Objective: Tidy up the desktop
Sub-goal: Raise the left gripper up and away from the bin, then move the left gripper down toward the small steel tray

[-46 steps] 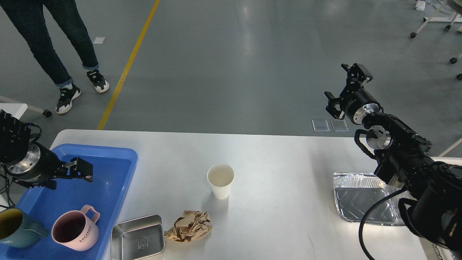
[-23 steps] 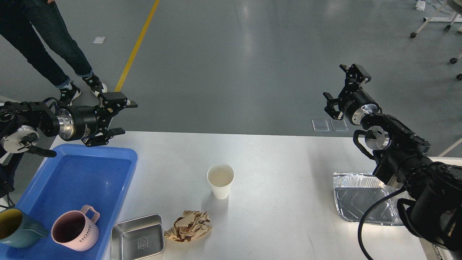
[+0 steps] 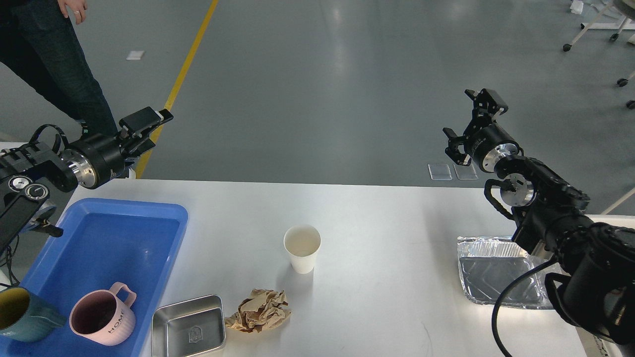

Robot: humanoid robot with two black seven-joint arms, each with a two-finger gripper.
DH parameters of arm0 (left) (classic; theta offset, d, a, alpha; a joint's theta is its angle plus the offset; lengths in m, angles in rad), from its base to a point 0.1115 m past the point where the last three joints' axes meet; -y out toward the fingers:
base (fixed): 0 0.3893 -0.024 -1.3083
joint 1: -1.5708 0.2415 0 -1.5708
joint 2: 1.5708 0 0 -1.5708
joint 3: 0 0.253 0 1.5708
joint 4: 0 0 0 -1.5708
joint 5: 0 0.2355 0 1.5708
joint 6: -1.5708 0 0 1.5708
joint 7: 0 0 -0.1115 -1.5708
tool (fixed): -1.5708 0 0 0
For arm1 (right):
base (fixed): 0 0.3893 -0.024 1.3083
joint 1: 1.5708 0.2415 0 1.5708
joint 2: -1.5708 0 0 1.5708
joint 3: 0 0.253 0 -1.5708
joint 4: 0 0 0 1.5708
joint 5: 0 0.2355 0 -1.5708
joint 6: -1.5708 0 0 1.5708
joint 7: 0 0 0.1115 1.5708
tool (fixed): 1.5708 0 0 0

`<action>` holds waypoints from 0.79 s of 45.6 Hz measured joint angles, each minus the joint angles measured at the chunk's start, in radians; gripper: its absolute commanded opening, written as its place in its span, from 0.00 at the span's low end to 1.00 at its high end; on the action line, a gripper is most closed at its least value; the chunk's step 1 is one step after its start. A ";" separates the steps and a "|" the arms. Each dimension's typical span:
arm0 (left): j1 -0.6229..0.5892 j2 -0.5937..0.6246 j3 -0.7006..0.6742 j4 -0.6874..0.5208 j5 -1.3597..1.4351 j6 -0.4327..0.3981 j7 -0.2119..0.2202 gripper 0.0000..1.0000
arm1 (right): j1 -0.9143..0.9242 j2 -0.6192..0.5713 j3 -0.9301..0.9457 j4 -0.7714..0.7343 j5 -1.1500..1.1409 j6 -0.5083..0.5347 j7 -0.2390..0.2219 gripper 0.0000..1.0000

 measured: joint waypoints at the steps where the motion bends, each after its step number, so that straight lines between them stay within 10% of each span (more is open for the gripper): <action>1: 0.007 0.023 0.014 -0.018 0.013 -0.007 -0.001 0.97 | 0.000 -0.001 0.000 0.000 0.000 0.000 0.000 1.00; 18: 0.026 0.539 0.230 -0.351 0.036 -0.138 -0.018 0.97 | 0.003 0.000 0.000 0.002 0.000 0.000 0.000 1.00; 36: 0.031 0.884 0.227 -0.484 0.036 -0.192 -0.145 0.97 | 0.003 -0.016 0.000 0.000 0.000 0.000 0.000 1.00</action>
